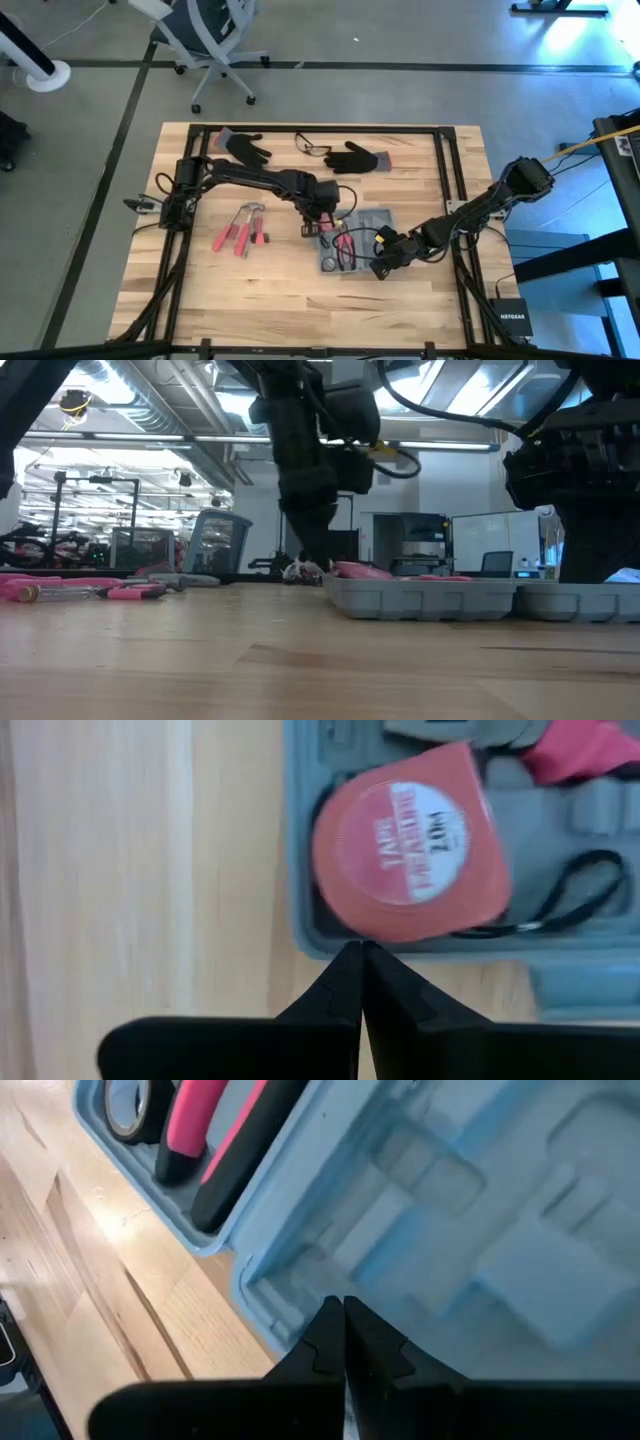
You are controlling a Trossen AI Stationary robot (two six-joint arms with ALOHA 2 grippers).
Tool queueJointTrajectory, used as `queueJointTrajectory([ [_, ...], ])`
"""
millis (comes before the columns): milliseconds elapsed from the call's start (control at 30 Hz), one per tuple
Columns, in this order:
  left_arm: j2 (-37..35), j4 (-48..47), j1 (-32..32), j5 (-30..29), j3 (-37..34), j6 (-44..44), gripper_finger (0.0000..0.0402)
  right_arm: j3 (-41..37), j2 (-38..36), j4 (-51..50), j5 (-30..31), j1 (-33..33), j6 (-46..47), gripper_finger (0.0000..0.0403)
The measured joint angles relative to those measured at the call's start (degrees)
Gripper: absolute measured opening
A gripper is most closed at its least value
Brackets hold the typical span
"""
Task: Prefit tool cases
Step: Put the orange measuring tape into the gray prefit tool case
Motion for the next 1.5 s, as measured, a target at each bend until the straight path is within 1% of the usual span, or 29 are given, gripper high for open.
queueJointTrajectory([
  [167, 0.0, 1.2, -0.3, -0.3, -0.7, -1.0, 0.0, 0.0, 0.0, 0.0, 0.0, 0.0, 0.0, 0.0],
  [267, -1.3, -0.8, -0.3, -1.6, -0.6, -1.3, 0.0, 0.0, 0.0, 0.0, 0.0, 0.0, 0.0, 0.0],
  [400, -3.6, 0.3, -0.2, -1.9, -0.5, -0.6, 0.0, 0.0, 0.0, 0.0, 0.0, 0.0, 0.0, 0.0],
  [467, -3.6, 2.2, -0.2, -1.0, -0.5, -0.4, 0.0, 0.0, 0.0, 0.0, 0.1, 0.0, 0.0, 0.0],
  [600, -2.3, 4.4, -1.1, 3.7, -0.5, -0.8, 0.0, 0.0, 0.0, -0.1, 0.0, 0.0, 0.0, 0.0],
  [667, -1.8, 4.6, -2.1, 4.1, -0.5, -0.9, 0.0, 0.0, 0.0, -0.1, -0.1, 0.0, 0.0, 0.0],
  [767, -1.4, 8.0, -3.3, 4.1, -0.5, -1.3, 0.0, 0.0, 0.0, 0.0, -0.2, 0.0, 0.0, 0.0],
  [900, -1.4, 12.9, -4.0, 2.8, -1.6, -2.7, 0.0, 0.0, 0.0, 0.1, -0.4, 0.0, 0.0, 0.0],
  [1000, -1.2, 12.9, -3.9, 2.4, -3.5, -2.4, 0.0, 0.0, 0.0, 0.1, -0.6, 0.0, 0.0, 0.0],
  [1133, -1.0, 13.6, -3.1, 0.1, -6.2, -1.5, 0.0, 0.0, 0.0, 0.2, -0.6, 0.0, 0.2, 0.0],
  [1200, -1.0, 15.3, -2.4, 0.1, -7.4, -1.8, 0.0, 0.0, 0.0, 0.2, -0.6, 0.0, 0.3, 0.0],
  [1267, -1.2, 15.0, -2.0, 0.0, -7.8, -2.8, 0.0, 0.0, 0.0, 0.2, -0.8, 0.0, 0.3, 0.0],
  [1367, -3.4, 13.2, -1.6, 0.2, -8.1, -3.5, 0.0, 0.0, 0.0, 0.2, -1.0, 0.0, 0.4, 0.0],
  [1500, -7.4, 14.4, -1.7, 0.3, -7.9, -2.4, 0.0, 0.0, 0.0, 0.1, -1.0, 0.0, 0.4, 0.0],
])
